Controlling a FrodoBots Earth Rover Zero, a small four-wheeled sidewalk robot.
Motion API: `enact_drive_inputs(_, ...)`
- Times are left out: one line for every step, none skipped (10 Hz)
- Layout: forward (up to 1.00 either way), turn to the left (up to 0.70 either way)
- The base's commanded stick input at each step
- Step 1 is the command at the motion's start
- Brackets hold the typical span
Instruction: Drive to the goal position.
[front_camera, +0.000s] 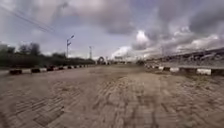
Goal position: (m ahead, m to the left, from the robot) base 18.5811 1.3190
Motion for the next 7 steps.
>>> enact_drive_inputs(1.00,0.00)
enact_drive_inputs(1.00,0.00)
enact_drive_inputs(1.00,0.00)
enact_drive_inputs(1.00,0.00)
enact_drive_inputs(1.00,0.00)
enact_drive_inputs(1.00,0.00)
enact_drive_inputs(1.00,0.00)
